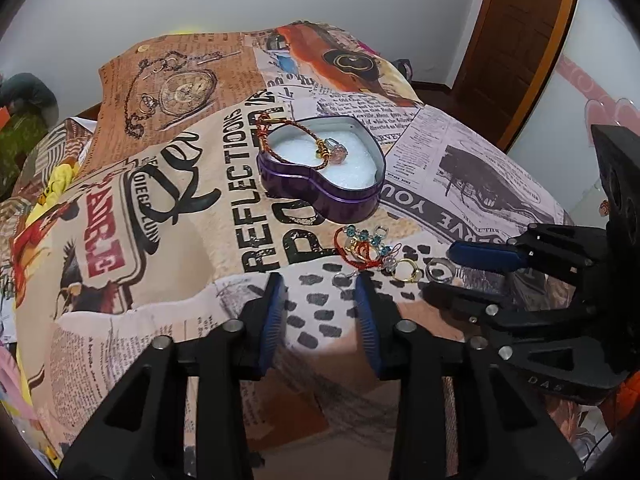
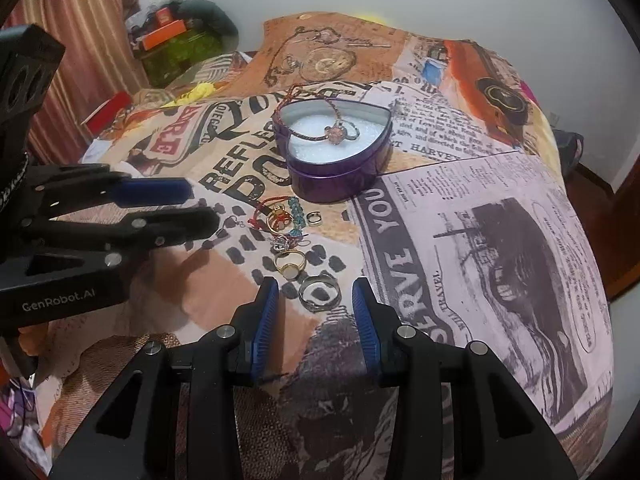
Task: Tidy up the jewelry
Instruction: 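Grasp a second silver ring with the right gripper while the left closes on the jewelry pile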
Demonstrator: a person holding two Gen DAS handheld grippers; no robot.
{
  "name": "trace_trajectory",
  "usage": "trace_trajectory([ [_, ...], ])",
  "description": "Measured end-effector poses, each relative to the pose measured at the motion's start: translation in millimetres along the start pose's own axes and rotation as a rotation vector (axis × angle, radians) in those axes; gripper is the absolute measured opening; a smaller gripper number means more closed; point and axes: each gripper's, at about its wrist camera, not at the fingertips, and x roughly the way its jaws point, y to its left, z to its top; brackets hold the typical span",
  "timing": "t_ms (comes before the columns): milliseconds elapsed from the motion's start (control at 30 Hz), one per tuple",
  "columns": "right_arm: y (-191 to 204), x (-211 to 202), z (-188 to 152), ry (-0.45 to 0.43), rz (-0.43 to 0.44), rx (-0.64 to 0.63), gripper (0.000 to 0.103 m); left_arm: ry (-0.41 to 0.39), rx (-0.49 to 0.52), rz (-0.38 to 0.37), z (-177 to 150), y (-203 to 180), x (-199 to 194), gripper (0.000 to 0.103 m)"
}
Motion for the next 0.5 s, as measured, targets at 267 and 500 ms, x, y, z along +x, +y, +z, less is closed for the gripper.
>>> trace_trajectory([
  [267, 2.0, 3.1, -2.8, -0.022, 0.000, -0.029, 0.028, 0.046, -0.053, -0.063, 0.3, 2.9, 20.9, 0.022],
  [500, 0.7, 4.5, -1.3, -0.029, 0.001, -0.037, 0.020, 0.059, -0.091, -0.102, -0.5, 6.4, 26.0, 0.004],
])
